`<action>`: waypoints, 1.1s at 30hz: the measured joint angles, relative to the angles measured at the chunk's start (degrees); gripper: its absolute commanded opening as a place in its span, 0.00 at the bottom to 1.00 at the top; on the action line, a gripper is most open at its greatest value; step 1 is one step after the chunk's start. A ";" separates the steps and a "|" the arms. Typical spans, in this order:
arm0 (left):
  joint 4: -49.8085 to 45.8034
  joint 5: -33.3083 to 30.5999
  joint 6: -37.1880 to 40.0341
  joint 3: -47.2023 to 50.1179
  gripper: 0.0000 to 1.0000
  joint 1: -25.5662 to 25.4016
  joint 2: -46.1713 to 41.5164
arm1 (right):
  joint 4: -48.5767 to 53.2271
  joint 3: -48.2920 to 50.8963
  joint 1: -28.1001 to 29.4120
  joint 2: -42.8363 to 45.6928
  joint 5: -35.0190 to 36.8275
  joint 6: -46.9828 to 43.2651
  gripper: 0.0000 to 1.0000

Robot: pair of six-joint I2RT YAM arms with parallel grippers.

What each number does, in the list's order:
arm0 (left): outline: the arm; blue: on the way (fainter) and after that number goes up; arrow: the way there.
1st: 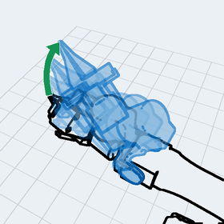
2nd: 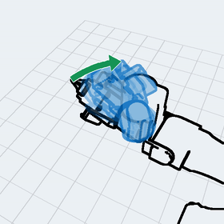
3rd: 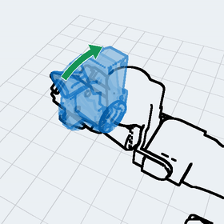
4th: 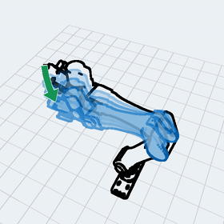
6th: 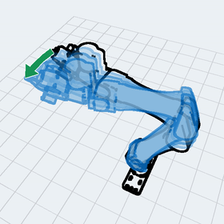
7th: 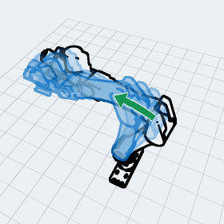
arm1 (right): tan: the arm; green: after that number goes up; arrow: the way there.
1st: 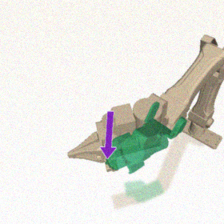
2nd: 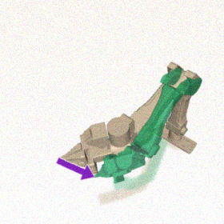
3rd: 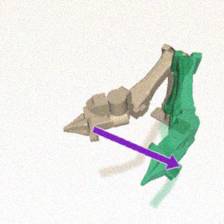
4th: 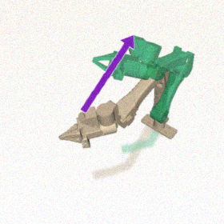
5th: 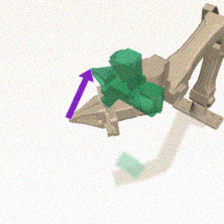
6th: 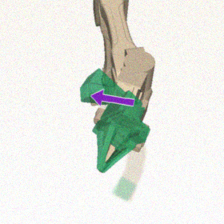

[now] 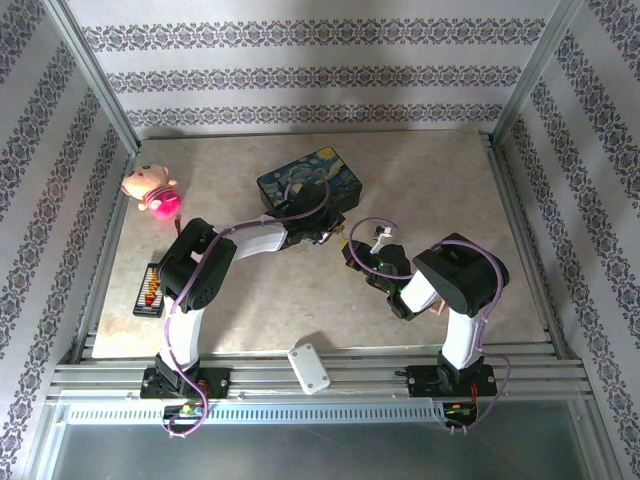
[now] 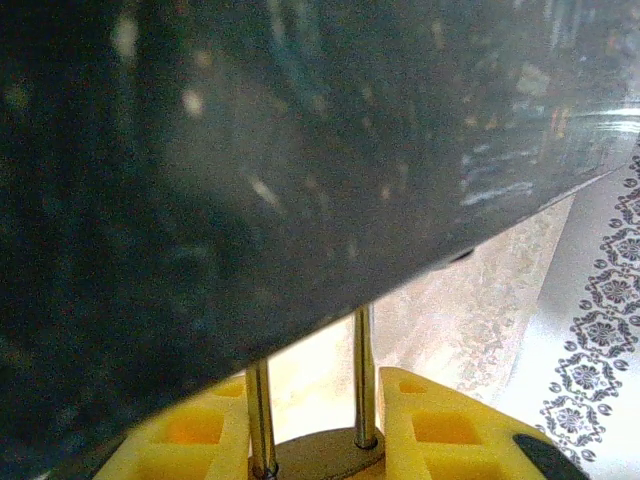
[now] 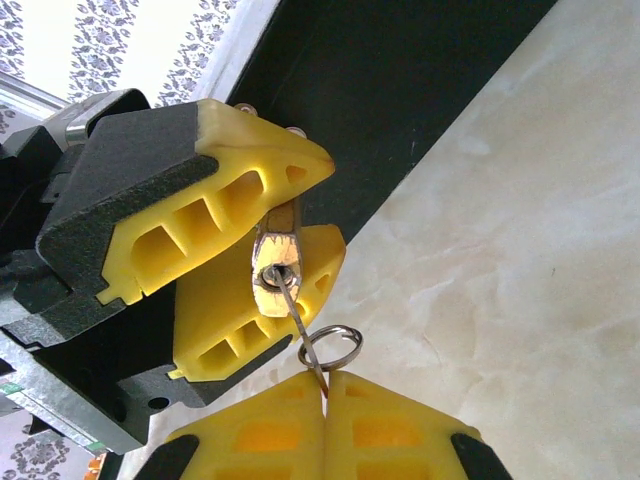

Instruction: Unlock the padlock with the key

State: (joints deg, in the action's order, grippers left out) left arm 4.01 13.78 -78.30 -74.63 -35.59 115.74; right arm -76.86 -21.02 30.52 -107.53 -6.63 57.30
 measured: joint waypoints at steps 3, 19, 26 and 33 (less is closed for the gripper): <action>0.28 -0.07 -0.07 0.04 0.10 0.00 0.00 | 0.02 -0.15 0.00 0.00 0.00 0.92 0.00; 0.39 -0.09 -0.20 0.04 0.09 0.07 0.00 | 0.00 -0.66 -0.66 0.00 -2.23 15.50 0.00; 0.37 -0.11 -0.15 0.04 0.09 0.07 0.00 | -0.13 -0.90 -1.53 0.00 -4.74 20.63 0.00; 0.37 -0.20 -0.15 0.04 0.08 0.07 0.00 | -0.11 -1.11 -2.40 0.00 -7.02 22.51 0.00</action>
State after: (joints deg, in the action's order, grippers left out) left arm 4.38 13.58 -78.46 -74.59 -35.53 115.74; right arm -76.97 -22.13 28.12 -107.53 -13.65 79.81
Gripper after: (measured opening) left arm 0.256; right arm 0.041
